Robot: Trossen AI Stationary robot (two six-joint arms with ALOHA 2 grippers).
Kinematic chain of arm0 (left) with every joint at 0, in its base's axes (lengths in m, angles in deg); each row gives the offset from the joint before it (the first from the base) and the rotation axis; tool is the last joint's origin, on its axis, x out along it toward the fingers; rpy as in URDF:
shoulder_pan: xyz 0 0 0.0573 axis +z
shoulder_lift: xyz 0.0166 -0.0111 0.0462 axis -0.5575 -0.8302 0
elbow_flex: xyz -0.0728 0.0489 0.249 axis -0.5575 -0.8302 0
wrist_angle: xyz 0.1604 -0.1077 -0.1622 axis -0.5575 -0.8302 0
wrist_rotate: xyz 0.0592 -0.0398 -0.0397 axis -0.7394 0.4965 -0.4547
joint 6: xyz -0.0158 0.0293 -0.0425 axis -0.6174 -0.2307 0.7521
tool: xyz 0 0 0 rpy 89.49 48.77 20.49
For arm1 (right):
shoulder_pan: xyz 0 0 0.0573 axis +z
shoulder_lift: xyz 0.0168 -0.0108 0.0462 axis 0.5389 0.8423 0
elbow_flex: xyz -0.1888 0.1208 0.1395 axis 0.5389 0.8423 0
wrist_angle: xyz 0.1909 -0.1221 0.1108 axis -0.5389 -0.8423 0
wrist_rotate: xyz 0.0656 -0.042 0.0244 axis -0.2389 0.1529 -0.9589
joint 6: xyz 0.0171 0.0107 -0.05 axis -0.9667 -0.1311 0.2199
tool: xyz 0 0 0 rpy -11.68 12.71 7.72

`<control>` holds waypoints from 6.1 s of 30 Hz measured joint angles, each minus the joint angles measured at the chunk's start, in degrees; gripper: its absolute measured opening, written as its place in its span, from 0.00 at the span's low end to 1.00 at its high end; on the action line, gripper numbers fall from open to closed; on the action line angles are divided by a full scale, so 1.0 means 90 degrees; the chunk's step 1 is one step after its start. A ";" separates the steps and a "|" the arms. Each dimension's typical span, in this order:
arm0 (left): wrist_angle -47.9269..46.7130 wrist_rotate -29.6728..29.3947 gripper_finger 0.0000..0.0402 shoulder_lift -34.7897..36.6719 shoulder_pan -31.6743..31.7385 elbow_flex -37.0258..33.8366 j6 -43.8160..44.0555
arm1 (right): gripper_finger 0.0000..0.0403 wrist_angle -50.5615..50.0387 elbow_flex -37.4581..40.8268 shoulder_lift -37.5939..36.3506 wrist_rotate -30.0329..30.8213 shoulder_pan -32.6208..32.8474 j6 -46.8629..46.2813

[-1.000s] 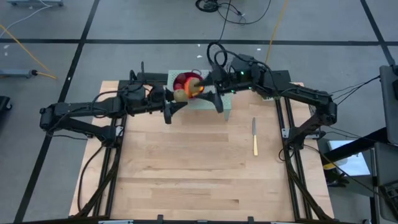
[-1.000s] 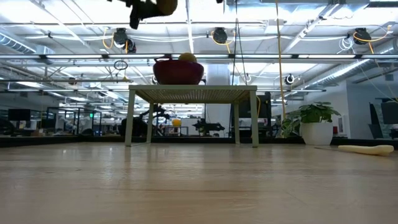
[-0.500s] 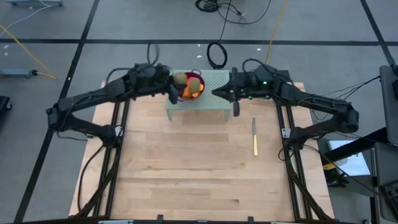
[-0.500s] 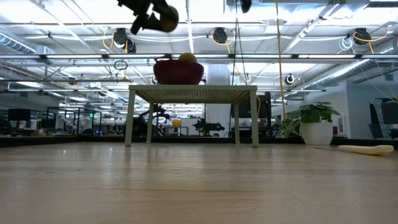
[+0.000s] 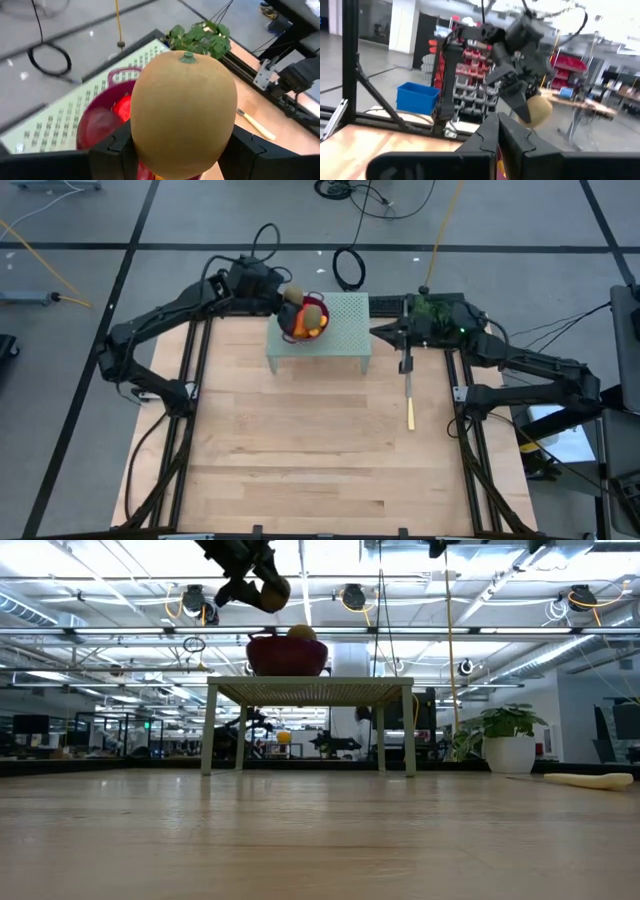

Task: Pick & Place Fruit
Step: Put the kiwi into the violet strainer bowl on the shelf

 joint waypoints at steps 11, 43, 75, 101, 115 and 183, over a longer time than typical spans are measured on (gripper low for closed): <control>-0.0328 0.0424 0.49 -0.0046 0.0462 0.0026 0.1041 | 0.00 0.0499 0.0456 -0.0379 -0.0002 -0.0002 0.0161; -0.0405 0.0892 0.49 -0.0325 0.0413 0.0019 0.1442 | 0.00 -0.0106 0.2107 -0.2421 0.1152 -0.0287 -0.0260; -0.0458 0.0512 0.49 -0.0525 0.0350 0.0245 0.1039 | 0.00 0.0167 0.2547 -0.3011 0.1166 -0.0287 -0.0425; -0.0409 -0.0046 0.50 -0.0631 0.0126 0.0245 0.0881 | 0.00 0.0213 0.2547 -0.3011 0.1151 -0.0287 -0.0425; -0.0419 0.0193 0.56 -0.0631 0.0107 0.0245 0.0835 | 0.00 0.0213 0.2547 -0.3011 0.1149 -0.0287 -0.0423; -0.0666 0.0355 0.71 -0.0548 0.0231 0.0238 0.0654 | 0.00 0.0281 0.2547 -0.3010 0.1146 -0.0288 -0.0425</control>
